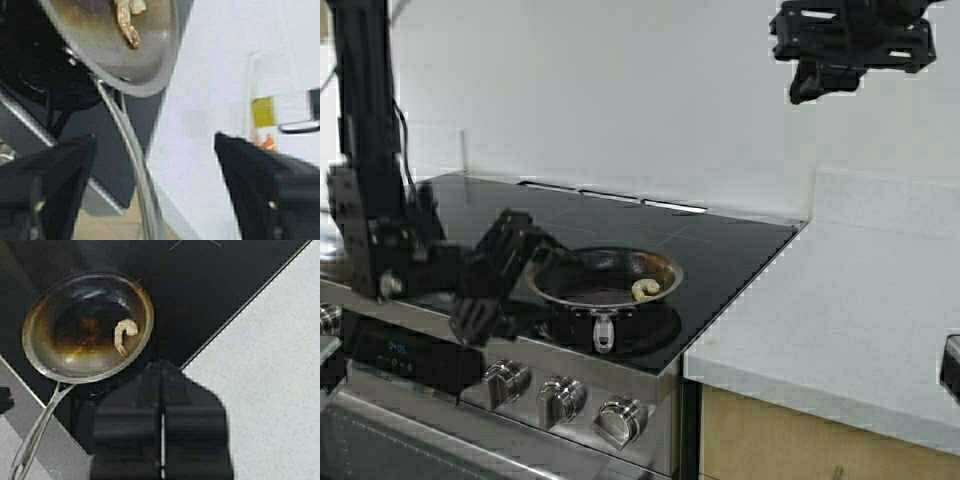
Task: Add oil to the pan and cook the shrimp and serve it
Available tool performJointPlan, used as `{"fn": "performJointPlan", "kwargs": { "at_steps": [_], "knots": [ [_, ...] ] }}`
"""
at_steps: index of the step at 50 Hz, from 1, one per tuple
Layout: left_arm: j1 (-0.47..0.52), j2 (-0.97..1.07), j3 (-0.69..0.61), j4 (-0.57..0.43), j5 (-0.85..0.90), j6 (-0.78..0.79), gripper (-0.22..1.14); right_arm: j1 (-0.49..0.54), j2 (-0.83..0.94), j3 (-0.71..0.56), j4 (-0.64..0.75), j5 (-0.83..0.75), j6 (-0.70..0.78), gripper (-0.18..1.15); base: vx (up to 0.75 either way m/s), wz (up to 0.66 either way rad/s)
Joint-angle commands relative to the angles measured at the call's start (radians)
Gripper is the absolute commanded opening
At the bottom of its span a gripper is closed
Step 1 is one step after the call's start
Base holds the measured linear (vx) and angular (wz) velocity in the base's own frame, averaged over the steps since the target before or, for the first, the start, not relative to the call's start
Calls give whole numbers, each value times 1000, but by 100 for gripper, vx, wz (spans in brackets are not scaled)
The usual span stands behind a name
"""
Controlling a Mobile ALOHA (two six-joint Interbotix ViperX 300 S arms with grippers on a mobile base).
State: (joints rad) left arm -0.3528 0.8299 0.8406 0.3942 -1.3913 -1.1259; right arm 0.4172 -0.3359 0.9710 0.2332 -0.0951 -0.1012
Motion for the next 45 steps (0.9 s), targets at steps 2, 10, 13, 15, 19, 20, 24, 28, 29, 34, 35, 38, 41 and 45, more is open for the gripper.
{"fn": "performJointPlan", "kwargs": {
  "at_steps": [2, 10, 13, 15, 19, 20, 24, 28, 29, 34, 35, 38, 41, 45],
  "knots": [
    [-20, 61, -66, 12, -55, -44, 101, 2, -15, -15, 2, -3, 0, 5, 0, 0],
    [-69, 127, -152, 18, -71, -103, 101, 2, -15, -17, 2, -2, 0, 5, 0, 0],
    [-86, 147, -181, 17, -71, -123, 101, 2, -15, -17, 2, -2, -2, 5, 0, 0],
    [-97, 158, -201, 17, -71, -135, 101, 2, -15, -15, 2, -2, 0, 5, 0, 0],
    [-107, 175, -233, 12, -71, -160, 101, 2, -15, -15, 2, -2, 0, 5, 0, 0],
    [-110, 178, -239, 12, -71, -167, 101, 2, -17, -15, 2, -2, -2, 5, 0, 0],
    [-118, 189, -264, 8, -71, -195, 101, 2, -15, -17, 2, -2, -2, 5, 0, 0],
    [-121, 193, -284, 8, -71, -213, 101, 2, -15, -17, 2, -2, -2, 5, 0, 0],
    [-124, 195, -290, 6, -71, -218, 101, 2, -15, -17, 2, -2, -2, 5, 0, 0],
    [-132, 199, -308, 8, -71, -232, 101, 2, -17, -17, 2, -2, -2, 5, 0, 0],
    [-133, 201, -311, 6, -71, -235, 101, 2, -17, -17, 2, -2, -2, 5, 0, 0],
    [-137, 204, -321, 8, -71, -241, 101, 2, -17, -17, 2, -2, -2, 5, 0, 0],
    [-140, 210, -333, 8, -71, -249, 100, 2, -15, -18, 2, -2, -2, 5, 0, 0],
    [-141, 218, -347, 8, -71, -270, 100, 2, -15, -17, 2, -2, -2, 5, 0, 0]
  ]
}}
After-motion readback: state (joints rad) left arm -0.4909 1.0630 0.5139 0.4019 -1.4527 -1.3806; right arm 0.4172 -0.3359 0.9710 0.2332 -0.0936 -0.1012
